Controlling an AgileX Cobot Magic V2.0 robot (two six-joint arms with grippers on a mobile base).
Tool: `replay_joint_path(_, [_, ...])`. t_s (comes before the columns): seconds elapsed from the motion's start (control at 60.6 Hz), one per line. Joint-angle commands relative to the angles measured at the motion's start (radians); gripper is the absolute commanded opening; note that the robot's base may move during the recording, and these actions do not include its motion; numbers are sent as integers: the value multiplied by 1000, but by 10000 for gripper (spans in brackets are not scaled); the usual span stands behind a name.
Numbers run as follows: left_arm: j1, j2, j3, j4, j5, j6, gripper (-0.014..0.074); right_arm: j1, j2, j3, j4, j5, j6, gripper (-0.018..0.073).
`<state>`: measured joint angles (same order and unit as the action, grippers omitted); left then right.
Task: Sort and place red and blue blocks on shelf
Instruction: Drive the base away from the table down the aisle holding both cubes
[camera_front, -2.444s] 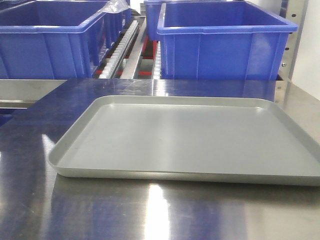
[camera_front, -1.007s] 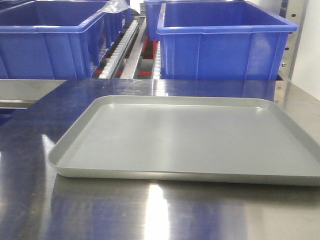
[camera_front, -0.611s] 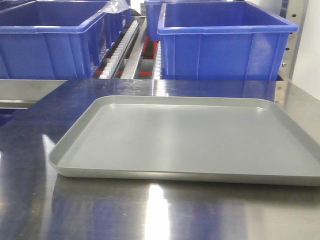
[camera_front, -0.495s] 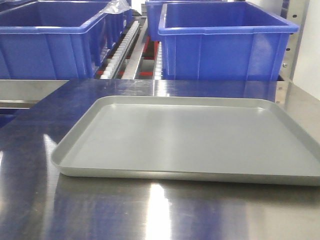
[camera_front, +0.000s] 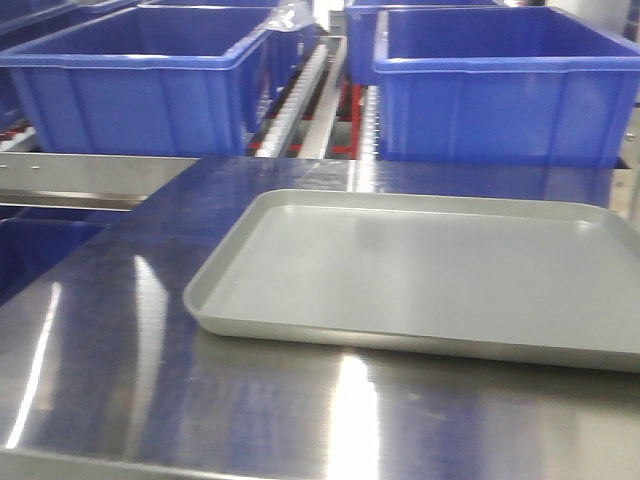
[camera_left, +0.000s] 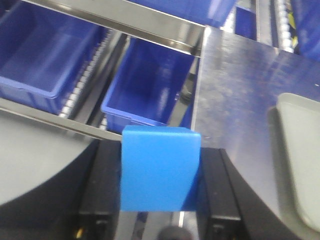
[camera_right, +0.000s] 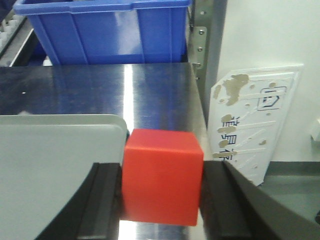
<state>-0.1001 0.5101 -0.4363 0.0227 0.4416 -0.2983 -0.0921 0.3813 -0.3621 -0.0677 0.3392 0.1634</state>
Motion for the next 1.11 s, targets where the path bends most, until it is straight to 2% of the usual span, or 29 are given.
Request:
replay_joint_path(0.0, [2, 4, -29, 1, -84, 1, 122, -6, 2, -26, -13, -95, -7, 57])
replay_joint_path(1.09, [2, 4, -29, 1, -84, 1, 122, -6, 2, -26, -13, -95, -7, 57])
